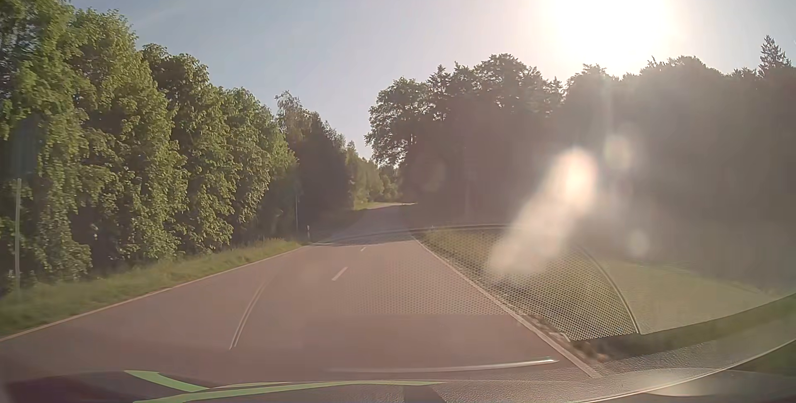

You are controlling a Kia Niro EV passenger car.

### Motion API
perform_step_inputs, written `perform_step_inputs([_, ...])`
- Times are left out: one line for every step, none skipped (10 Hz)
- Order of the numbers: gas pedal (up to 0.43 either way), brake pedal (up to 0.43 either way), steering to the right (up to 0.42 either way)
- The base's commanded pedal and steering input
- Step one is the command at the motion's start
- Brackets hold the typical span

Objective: Follow the waypoints while adhering to traffic rules and regulations

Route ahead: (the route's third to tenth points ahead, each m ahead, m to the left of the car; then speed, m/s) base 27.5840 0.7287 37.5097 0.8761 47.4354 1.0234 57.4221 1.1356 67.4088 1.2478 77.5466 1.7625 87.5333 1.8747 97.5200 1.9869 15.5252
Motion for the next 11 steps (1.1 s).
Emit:
perform_step_inputs([0.13,0.0,-0.004])
perform_step_inputs([0.13,0.0,-0.004])
perform_step_inputs([0.13,0.0,-0.004])
perform_step_inputs([0.13,0.0,-0.004])
perform_step_inputs([0.13,0.0,-0.004])
perform_step_inputs([0.13,0.0,-0.004])
perform_step_inputs([0.138,0.0,-0.004])
perform_step_inputs([0.138,0.0,-0.003])
perform_step_inputs([0.138,0.0,-0.002])
perform_step_inputs([0.138,0.0,-0.002])
perform_step_inputs([0.138,0.0,-0.002])
